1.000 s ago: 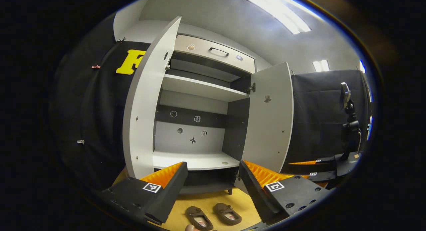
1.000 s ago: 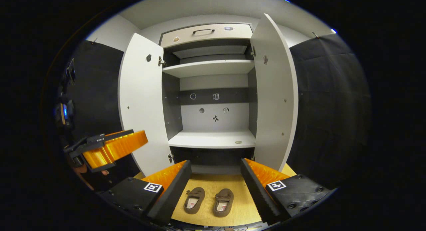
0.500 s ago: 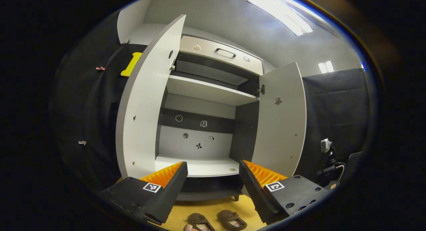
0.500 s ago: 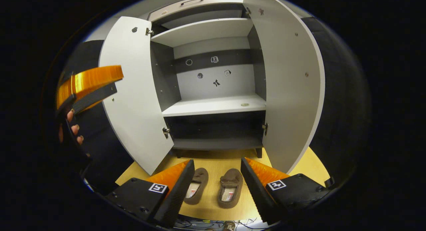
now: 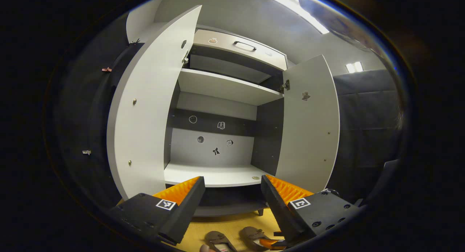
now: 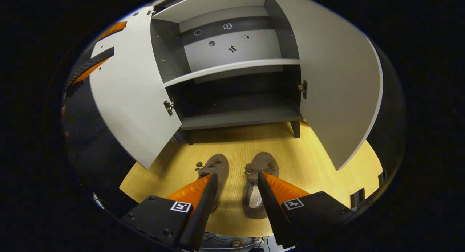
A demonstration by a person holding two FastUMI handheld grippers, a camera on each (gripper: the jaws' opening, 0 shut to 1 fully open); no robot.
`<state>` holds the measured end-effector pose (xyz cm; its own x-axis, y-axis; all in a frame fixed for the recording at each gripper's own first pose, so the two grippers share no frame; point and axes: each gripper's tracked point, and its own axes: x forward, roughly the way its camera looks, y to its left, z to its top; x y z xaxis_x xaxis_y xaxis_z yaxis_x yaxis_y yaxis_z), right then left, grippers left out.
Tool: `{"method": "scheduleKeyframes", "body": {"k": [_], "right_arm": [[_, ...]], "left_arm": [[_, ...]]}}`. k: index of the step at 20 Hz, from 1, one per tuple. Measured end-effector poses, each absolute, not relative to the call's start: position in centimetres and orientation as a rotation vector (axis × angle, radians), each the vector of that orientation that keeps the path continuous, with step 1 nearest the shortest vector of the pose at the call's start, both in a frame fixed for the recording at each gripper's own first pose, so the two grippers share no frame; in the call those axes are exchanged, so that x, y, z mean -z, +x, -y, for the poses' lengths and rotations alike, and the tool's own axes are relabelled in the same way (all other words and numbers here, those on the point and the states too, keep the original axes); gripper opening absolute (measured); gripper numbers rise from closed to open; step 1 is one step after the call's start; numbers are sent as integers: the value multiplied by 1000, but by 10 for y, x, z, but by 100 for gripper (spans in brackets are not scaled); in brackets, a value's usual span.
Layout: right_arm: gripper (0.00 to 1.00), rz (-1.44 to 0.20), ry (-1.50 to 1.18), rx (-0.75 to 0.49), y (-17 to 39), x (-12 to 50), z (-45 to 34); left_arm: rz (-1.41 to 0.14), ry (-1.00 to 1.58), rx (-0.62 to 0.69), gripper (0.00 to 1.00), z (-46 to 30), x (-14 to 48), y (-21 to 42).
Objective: Grab one shoe with the right hand and put it into the shoe cabinet, grab the other shoe with the left hand and put it into the shoe cabinet; then close the right door with the right hand and the left door with the left hand.
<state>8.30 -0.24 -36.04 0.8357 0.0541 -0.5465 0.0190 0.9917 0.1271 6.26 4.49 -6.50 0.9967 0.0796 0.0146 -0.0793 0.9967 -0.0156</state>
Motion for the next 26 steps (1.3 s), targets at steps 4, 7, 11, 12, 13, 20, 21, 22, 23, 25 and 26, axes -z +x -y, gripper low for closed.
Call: {"method": "scheduleKeyframes", "body": {"k": [4, 7, 11, 12, 13, 20, 21, 22, 23, 25, 26], "right_arm": [[65, -635, 131, -2, 89, 408, 4], [68, -649, 113, 22, 97, 435, 10], [68, -657, 110, 49, 116, 462, 16], [68, -657, 105, 57, 122, 467, 19], [68, -656, 104, 62, 127, 471, 20], [57, -680, 102, 108, 157, 492, 24], [57, -684, 95, 117, 159, 494, 25], [57, -686, 85, 120, 162, 496, 24], [57, -694, 73, 128, 166, 500, 25], [57, -702, 56, 136, 171, 505, 25], [57, -700, 55, 138, 173, 505, 25]], "left_arm": [[3, -11, -114, 98, -55, 85, 62], [-22, -23, -135, 98, -62, 102, 61], [-33, -27, -144, 98, -70, 121, 62], [-44, -27, -147, 98, -73, 128, 61], [-57, -26, -153, 98, -76, 134, 61], [-78, -41, -187, 98, -92, 154, 61], [-79, -40, -190, 98, -94, 155, 61], [-80, -38, -193, 98, -95, 156, 60], [-82, -35, -200, 98, -98, 157, 60], [-86, -35, -206, 98, -102, 160, 59], [-85, -35, -209, 98, -104, 160, 59]]}}
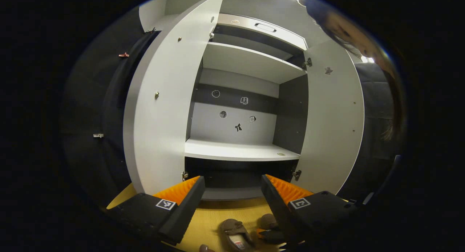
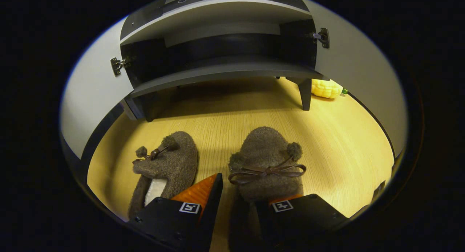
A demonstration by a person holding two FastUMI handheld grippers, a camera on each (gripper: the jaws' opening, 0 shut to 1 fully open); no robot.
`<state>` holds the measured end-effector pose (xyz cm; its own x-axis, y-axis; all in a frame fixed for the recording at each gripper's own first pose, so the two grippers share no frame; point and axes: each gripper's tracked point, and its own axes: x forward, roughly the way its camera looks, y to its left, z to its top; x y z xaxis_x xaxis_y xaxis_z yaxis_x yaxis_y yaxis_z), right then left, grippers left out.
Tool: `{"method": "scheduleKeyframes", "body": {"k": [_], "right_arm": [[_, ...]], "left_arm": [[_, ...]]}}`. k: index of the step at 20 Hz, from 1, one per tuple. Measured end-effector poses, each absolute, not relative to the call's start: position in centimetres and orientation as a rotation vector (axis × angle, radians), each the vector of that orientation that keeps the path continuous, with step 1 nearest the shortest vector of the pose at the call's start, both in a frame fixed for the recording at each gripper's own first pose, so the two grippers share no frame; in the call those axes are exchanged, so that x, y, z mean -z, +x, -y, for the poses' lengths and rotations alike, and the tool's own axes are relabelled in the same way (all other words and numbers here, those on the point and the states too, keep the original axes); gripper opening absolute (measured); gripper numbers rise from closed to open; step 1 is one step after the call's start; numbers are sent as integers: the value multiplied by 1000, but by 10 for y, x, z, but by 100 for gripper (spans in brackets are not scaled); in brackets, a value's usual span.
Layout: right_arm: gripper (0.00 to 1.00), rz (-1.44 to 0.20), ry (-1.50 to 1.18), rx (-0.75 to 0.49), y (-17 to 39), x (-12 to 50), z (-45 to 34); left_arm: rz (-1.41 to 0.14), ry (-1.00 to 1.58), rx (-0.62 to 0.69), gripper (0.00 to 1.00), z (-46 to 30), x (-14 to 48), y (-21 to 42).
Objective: Grab one shoe with the right hand and put it into the shoe cabinet, grab the other shoe with the left hand and put it into the shoe cabinet; then close the right door with the right hand and the left door with the left hand.
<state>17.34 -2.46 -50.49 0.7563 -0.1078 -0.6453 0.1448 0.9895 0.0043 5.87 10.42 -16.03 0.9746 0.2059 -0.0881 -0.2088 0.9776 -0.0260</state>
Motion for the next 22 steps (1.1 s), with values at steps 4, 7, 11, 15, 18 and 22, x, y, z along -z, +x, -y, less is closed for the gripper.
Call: {"method": "scheduleKeyframes", "body": {"k": [4, 7, 11, 15, 18, 22], "right_arm": [[19, -696, 29, 166, 177, 506, 33], [22, -700, 27, 159, 178, 508, 33], [5, -704, 17, 153, 176, 505, 34], [5, -706, -4, 116, 175, 501, 30], [5, -664, 19, 83, 173, 465, 23], [5, -550, 11, 45, 182, 375, 20]], "left_arm": [[-92, -42, -215, 98, -111, 164, 59], [-95, -49, -213, 98, -113, 166, 62], [-98, -51, -206, 98, -114, 168, 66], [-104, -43, -202, 98, -111, 167, 69], [-117, -49, -186, 98, -104, 165, 68], [-125, -45, -175, 98, -94, 150, 60]]}}
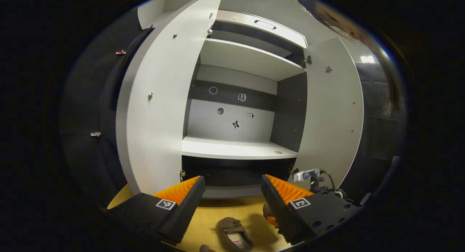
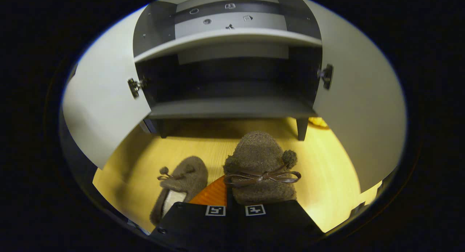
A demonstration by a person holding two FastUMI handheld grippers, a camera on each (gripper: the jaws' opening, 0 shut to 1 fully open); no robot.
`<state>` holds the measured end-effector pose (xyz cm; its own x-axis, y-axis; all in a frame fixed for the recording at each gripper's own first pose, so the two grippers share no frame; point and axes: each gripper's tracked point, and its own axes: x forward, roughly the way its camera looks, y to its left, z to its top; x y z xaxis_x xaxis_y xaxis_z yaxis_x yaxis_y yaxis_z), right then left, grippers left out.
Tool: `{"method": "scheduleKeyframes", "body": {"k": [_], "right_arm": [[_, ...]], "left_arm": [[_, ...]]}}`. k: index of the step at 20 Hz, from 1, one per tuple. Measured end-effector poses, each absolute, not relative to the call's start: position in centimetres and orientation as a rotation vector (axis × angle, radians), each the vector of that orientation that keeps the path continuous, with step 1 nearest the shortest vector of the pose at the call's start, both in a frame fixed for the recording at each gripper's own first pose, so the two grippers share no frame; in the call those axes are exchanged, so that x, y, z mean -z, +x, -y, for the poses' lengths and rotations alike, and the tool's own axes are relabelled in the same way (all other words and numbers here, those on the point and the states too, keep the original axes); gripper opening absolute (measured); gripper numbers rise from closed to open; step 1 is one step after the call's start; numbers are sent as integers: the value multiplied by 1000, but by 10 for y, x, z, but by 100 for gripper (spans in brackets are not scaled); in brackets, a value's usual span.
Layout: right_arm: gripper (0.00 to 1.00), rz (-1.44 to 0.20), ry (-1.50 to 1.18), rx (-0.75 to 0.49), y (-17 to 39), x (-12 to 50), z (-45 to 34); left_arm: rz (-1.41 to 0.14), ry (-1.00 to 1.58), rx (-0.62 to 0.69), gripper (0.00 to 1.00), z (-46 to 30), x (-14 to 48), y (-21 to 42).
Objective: Grab one shoe with the right hand and put it into the shoe cabinet, grab the other shoe with the left hand and put it into the shoe cabinet; then close the right door with the right hand and the left door with the left hand.
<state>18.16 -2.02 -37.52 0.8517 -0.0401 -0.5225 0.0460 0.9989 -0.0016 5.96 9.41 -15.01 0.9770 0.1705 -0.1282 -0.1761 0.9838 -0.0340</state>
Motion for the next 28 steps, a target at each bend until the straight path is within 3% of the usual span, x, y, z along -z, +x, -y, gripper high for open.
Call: {"method": "scheduleKeyframes", "body": {"k": [9, 16, 22, 28], "right_arm": [[5, -306, -38, 34, 227, 184, 32], [5, -216, -33, 19, 311, 91, 32], [5, -261, -72, -2, 402, 72, 25], [5, -383, -41, 51, 478, 98, 43]], "left_arm": [[-109, 28, -147, 98, -61, 95, 33], [-72, 76, -159, 98, -35, 61, 28], [-56, 37, -178, 98, -24, 49, 32], [-64, 28, -240, 98, -35, 44, 34]]}}
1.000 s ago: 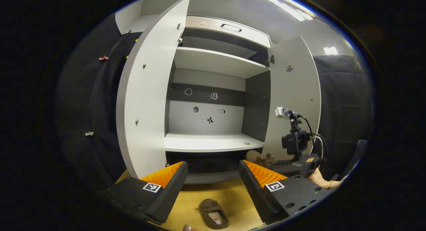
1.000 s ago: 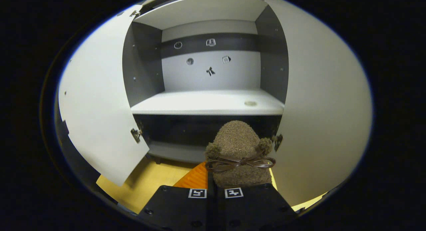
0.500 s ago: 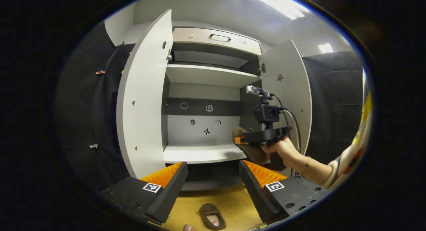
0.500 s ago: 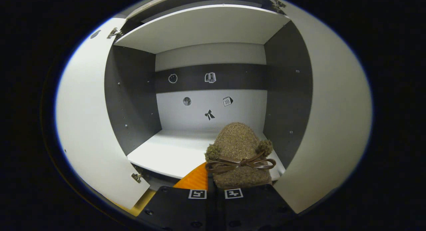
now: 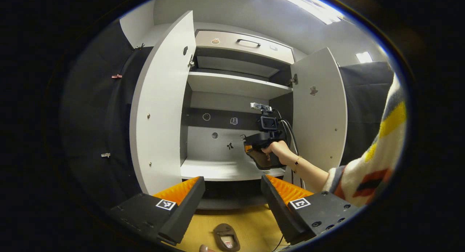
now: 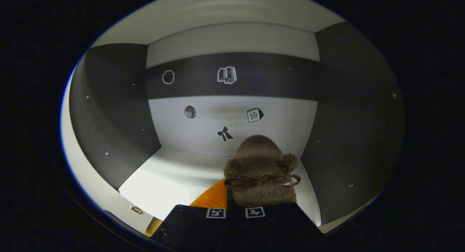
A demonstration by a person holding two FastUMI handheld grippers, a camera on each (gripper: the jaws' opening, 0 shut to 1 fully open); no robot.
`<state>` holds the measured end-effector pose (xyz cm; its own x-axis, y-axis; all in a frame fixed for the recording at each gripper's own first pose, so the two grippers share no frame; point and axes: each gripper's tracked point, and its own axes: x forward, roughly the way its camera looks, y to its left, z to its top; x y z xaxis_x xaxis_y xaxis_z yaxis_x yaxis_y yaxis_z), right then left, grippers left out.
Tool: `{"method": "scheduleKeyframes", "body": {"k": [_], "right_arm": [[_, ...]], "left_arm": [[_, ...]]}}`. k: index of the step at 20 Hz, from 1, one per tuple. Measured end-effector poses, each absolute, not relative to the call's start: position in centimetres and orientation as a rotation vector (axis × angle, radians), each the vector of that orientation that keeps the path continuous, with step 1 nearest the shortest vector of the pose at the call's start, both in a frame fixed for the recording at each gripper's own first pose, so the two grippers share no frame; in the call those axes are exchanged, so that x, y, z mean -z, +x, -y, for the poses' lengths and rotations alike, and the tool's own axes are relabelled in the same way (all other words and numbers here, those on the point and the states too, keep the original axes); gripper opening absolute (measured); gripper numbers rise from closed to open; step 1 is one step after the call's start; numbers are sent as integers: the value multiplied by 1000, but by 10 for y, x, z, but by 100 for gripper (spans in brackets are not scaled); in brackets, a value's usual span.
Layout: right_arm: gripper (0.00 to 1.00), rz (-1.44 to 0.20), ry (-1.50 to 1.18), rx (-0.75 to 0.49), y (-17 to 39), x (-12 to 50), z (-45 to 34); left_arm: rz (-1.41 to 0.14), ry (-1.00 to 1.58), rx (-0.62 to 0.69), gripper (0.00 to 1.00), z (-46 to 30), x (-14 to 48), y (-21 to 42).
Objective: Grab one shoe with the right hand and put it into the shoe cabinet, grab the other shoe with the left hand and put it into the shoe cabinet; then close the right door with the right hand and the left door with the left hand.
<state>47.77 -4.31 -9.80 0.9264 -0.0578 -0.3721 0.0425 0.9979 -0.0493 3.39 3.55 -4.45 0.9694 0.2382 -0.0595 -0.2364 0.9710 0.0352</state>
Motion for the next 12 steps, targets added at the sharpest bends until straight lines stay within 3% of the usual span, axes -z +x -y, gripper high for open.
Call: {"method": "scheduleKeyframes", "body": {"k": [9, 12], "right_arm": [[5, -560, -10, 109, 530, 167, 65], [19, -566, 31, 73, 527, 163, 55]], "left_arm": [[-97, 22, -358, 98, -59, 44, 24], [-95, 8, -361, 98, -56, 43, 21]]}}
